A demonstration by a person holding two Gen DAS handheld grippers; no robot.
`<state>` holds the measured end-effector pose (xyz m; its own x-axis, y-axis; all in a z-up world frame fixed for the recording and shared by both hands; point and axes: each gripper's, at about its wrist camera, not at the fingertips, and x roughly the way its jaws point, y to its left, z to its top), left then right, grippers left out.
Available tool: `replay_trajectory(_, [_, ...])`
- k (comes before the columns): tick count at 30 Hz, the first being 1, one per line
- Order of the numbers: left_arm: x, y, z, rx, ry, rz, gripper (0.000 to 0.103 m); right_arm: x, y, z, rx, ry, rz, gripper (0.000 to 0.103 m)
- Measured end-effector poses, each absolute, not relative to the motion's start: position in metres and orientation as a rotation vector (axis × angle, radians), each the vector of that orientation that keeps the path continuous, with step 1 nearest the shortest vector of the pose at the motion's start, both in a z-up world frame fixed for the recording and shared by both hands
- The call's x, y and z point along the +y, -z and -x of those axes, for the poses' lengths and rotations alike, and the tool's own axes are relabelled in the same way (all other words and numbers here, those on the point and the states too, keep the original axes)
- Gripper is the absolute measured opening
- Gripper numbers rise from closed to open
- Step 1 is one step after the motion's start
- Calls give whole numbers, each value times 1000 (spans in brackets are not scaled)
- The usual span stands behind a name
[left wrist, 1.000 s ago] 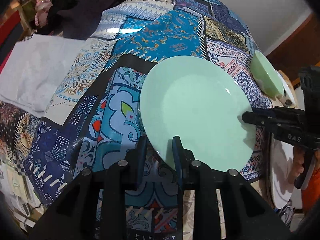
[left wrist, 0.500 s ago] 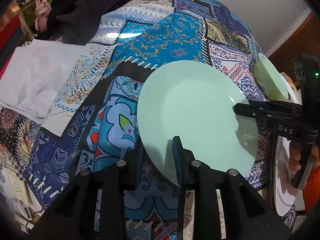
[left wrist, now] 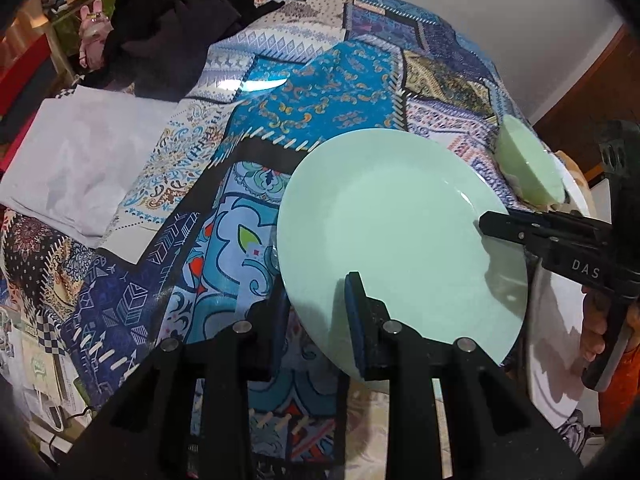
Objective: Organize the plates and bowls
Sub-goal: 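Lift the light green plate with the left gripper and carry it toward the stack, then lower the light green plate onto the white plate and open the left gripper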
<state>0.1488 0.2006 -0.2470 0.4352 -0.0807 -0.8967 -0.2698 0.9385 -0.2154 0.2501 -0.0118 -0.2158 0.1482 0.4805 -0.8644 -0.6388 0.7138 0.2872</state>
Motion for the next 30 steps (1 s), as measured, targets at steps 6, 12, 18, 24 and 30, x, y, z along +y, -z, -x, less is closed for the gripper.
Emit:
replay_trajectory(6, [189,219,-139,1068,-112,336,26,-28,189,-236,1117,-815,136,22])
replay_trajectory(12, [174,192,-130,1030,-85,322,26,-50,164,-222,1052,-802,121,21])
replay_trajectory(18, [152,170,-121,999,-53,296,26,-75,148,-209,1021,-784,91,22])
replay_trajectory(24, [129,159,-115,997,-16,279,26,-99,140,-197,997,-762,65,21])
replay_trajectory(30, [103,151,-108,1003,12,249,26,-126,138,-185,985,-740,37,22])
